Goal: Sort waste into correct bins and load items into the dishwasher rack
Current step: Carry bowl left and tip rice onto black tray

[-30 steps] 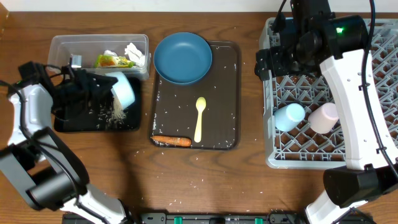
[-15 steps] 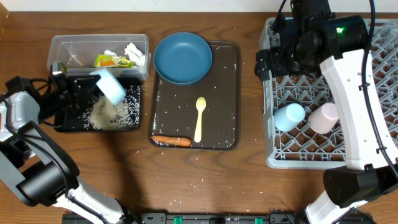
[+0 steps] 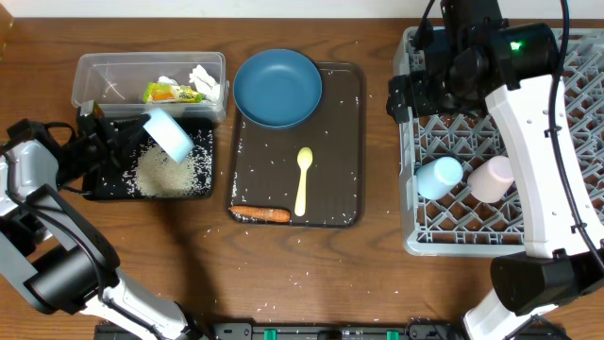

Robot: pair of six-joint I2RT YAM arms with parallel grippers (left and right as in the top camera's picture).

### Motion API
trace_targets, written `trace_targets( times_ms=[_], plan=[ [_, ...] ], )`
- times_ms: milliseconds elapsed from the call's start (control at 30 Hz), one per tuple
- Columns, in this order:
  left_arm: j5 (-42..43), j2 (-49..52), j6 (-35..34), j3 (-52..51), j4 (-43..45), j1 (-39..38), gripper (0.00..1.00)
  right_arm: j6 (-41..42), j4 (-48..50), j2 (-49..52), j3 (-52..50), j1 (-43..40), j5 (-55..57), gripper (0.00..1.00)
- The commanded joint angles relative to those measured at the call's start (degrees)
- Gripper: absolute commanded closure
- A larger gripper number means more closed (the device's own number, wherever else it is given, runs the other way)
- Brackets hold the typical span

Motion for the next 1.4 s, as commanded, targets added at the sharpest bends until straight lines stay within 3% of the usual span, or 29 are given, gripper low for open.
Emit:
trace_targets(
  times_ms=[0, 533, 667, 767, 833, 967, 1067, 1367],
  plan=[
    [1.57, -0.28, -0.7, -0.26, -2.05, 0.35, 0.94, -1.07, -0.2, 0.17, 0.22, 0.57, 0.68, 0.03],
    [0.63, -0.87, 0.74, -0.26, -1.86, 0.33, 0.94, -1.07, -0.59, 0.17, 0.22, 0.61, 0.87, 0.03],
    [-3.5, -0.98, 1.44, -0.26, -3.82, 0.35, 0.94, -1.07, -0.7, 0.17, 0.22, 0.61, 0.9, 0.03],
    [-3.65, -1.6, 8.09, -0.26, -7.26, -1.01, 0.94, -1.07, -0.9, 0.17, 0.22, 0.61, 0.87, 0.03],
    [-9.75, -1.55, 8.24, -0.26, -5.46, -1.05, 0.94, -1.07, -0.66, 0.17, 0.22, 0.61, 0.87, 0.03],
    [-0.46, -1.51, 11.13, -0.24, -8.61, -2.05, 0.94, -1.05, -1.03, 0.17, 0.22, 0.61, 0.87, 0.03],
    [-1.27, -1.51, 8.13, -0.22, -6.36, -1.92, 0.94, -1.05, -0.79, 0.17, 0.22, 0.61, 0.85, 0.03],
    [1.44, -2.27, 8.46, -0.22, -7.19, -5.51, 0.94, -1.05, -0.9, 0.17, 0.22, 0.61, 0.85, 0.03]
  ],
)
